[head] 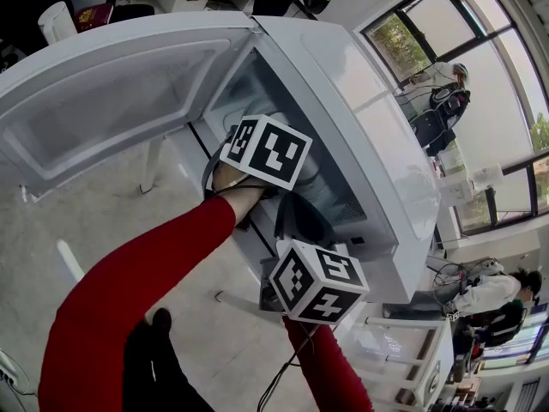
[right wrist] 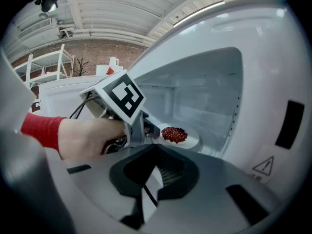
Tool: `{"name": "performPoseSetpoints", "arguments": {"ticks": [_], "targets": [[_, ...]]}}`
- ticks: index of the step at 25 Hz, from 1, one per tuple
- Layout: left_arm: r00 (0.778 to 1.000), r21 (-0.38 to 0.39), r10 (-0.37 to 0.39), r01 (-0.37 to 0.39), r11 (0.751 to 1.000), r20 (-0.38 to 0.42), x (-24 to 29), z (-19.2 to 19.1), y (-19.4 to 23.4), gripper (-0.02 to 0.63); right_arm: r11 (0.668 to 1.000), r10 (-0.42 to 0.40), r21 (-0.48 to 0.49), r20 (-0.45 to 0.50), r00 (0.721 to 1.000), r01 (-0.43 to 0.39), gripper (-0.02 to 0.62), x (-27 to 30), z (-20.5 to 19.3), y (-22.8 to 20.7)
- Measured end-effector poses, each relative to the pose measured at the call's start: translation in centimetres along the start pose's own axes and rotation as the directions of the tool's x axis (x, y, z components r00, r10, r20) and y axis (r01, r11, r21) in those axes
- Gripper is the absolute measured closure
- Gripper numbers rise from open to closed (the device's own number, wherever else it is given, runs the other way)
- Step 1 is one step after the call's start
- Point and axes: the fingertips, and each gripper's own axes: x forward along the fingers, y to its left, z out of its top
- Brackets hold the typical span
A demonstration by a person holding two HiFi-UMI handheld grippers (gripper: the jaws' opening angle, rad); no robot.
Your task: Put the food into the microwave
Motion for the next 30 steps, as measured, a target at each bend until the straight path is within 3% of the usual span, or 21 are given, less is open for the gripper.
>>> {"name": "performPoseSetpoints", "arguments": {"ticks": [7, 10, 14, 17, 21, 25, 30], "targets": [[0.998, -0.027, -0.059, 0.059, 0.998, 0.020, -0.9, 0.3, 0.5, 0.489, 1.000, 0.007, -0.001, 0.007, 1.000, -0.007, 0.581, 0.2, -0.1, 0.3], [0.996, -0.010, -0.068, 0.068, 0.998, 0.055, -2.1, 0.9, 1.0, 0.571, 1.000, 0.012, 0.000, 0.011, 1.000, -0.012, 0.582, 0.4, -0.1, 0.8], [0.990, -0.030, -0.115, 0.117, 0.993, 0.076, -4.0, 0.7, 1.8, 0.595, 0.999, 0.035, 0.002, 0.026, 0.999, -0.035, 0.581, 0.6, 0.3, 2.5], [0.966, -0.093, -0.215, 0.229, 0.969, 0.142, -6.5, 0.9, 1.6, 0.595, 0.997, 0.076, 0.015, 0.052, 0.996, -0.077, 0.581, 0.0, 1.1, 4.3], [0.915, -0.138, -0.322, 0.361, 0.922, 0.243, -12.0, 1.0, 0.1, 0.596, 0.979, 0.183, 0.070, 0.111, 0.977, -0.192, 0.581, -3.7, 2.6, 6.5], [0.882, -0.133, -0.353, 0.408, 0.903, 0.311, -16.8, -0.2, -1.4, 0.595, 0.945, 0.299, 0.092, 0.141, 0.944, -0.314, 0.581, -7.7, 3.3, 7.9], [0.857, -0.059, -0.387, 0.430, 0.901, 0.340, -21.6, -2.8, -2.5, 0.595, 0.914, 0.380, 0.086, 0.165, 0.910, -0.398, 0.581, -11.2, 1.9, 9.6]]}}
